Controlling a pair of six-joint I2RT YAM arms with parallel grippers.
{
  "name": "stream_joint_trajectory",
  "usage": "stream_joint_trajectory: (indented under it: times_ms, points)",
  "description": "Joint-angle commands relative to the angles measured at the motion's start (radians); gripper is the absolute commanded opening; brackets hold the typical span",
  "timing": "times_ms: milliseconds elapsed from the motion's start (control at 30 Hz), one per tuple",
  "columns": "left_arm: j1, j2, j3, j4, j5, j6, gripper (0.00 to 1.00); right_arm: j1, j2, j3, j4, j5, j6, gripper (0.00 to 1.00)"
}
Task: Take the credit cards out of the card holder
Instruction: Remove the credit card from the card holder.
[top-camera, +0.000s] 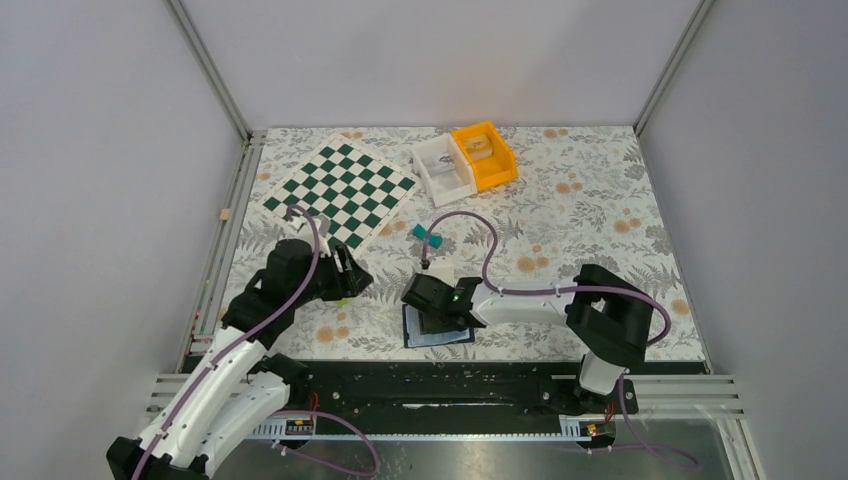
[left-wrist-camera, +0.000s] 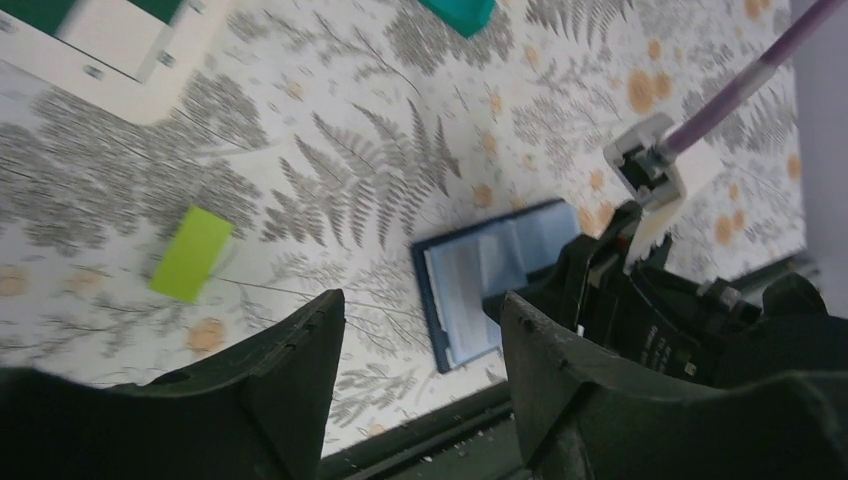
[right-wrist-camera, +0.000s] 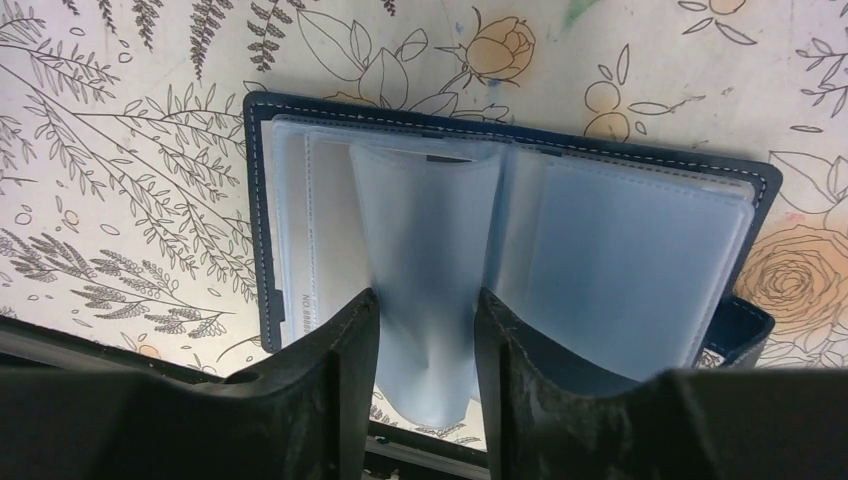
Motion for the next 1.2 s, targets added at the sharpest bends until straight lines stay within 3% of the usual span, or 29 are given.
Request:
stream_joint_trajectory:
  times_ms: [0, 200, 567, 833, 1167]
  points:
    - [0.004, 0.029, -0.091, 0.138, 0.226, -0.121, 0.58, 0.006, -0.038, -0.065, 0.048, -0.002, 0.007, 0.44]
    - [0.003, 0.082, -0.188, 0.257, 0.294, -0.182, 0.56, -0.001, -0.116, -0.189, 0.241, -0.053, -0.002, 0.39]
    - [-0.04, 0.323, -0.287, 0.521, 0.46, -0.271, 0.49, -0.05, -0.221, -0.378, 0.498, -0.125, 0.02, 0.37]
    - [-0.157, 0.471, -0.232, 0.575, 0.386, -0.262, 0.43, -0.09, -0.261, -0.497, 0.709, -0.207, 0.02, 0.27]
    - [-0.195, 0.65, -0.217, 0.719, 0.362, -0.302, 0.32, -0.123, -0.287, -0.577, 0.864, -0.282, 0.021, 0.27]
